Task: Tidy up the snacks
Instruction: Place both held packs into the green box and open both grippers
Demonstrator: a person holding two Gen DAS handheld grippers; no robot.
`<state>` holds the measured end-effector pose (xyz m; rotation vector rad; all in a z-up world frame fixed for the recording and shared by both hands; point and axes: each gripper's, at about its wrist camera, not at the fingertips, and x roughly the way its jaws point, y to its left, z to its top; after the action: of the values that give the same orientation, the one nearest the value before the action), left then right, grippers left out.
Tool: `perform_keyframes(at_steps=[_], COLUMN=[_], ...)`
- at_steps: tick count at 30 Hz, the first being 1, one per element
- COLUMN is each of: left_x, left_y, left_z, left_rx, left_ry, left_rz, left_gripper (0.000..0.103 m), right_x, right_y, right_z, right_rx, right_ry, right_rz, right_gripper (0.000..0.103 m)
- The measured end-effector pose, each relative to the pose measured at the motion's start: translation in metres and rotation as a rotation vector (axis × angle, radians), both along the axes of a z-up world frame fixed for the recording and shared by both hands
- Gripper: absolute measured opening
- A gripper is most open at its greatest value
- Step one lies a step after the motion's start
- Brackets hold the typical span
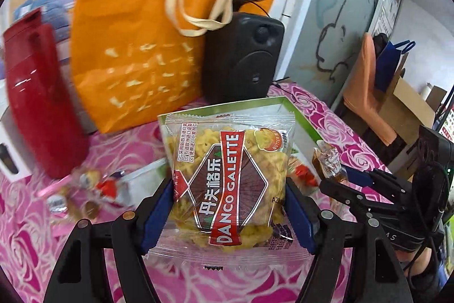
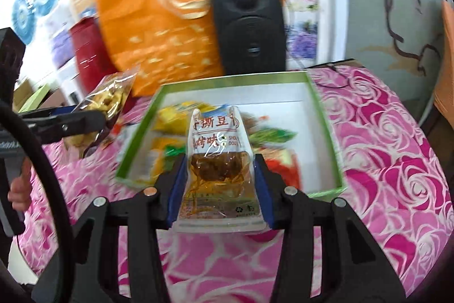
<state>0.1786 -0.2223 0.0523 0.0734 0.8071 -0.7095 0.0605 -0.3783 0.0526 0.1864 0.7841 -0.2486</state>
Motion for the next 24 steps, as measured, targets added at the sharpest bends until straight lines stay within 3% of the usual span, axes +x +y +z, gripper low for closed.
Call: perform_keyframes(at_steps=[4,12,15,16,17,21,24], left_x=[0.016,0.042,0.051,0.054,0.056,0.058,0.056], left_y=[-0.038,-0.068,-0.069,-0.069,-0.066,-0.061,-0.057], left_z=[-0.006,-0.029,-0.037,-0.039,-0.042,-0.049,-0.048], left_rx=[0.035,0.059,0.031,0.032,0.043,0.114,0.125], left_ry=[-0.007,0.023,0.025,0.037,0.039,0.012,0.004], left_rz=[-0.017,-0.007,0.004,0.007,0.020,0.044,0.055], left_gripper=[0.076,0.077,0.084,0.087,0.088,0.088,0.088], right_x=[0.014,0.050,0.061,0.063,0.062,0.051,0.046], right_y=[-0.028,-0.064,-0.065,-0.064,-0.063,-0.053,-0.052], right_z=[-0.005,-0.029,-0.037,-0.040,-0.042,-0.043,-0.043], right_rx=[-0.010,-0.058,-0.148,-0.170,-0.183,-0.217,-0.208], right_ry=[0.001,0.016,0.015,0.037,0.044,0.023,0.027], right_rz=[-0.024,-0.051,-0.038,-0.027,-0.019,0.020,0.007], right_gripper=[0.048,0.051,0.070,0.094,0.102,0.102,0.102])
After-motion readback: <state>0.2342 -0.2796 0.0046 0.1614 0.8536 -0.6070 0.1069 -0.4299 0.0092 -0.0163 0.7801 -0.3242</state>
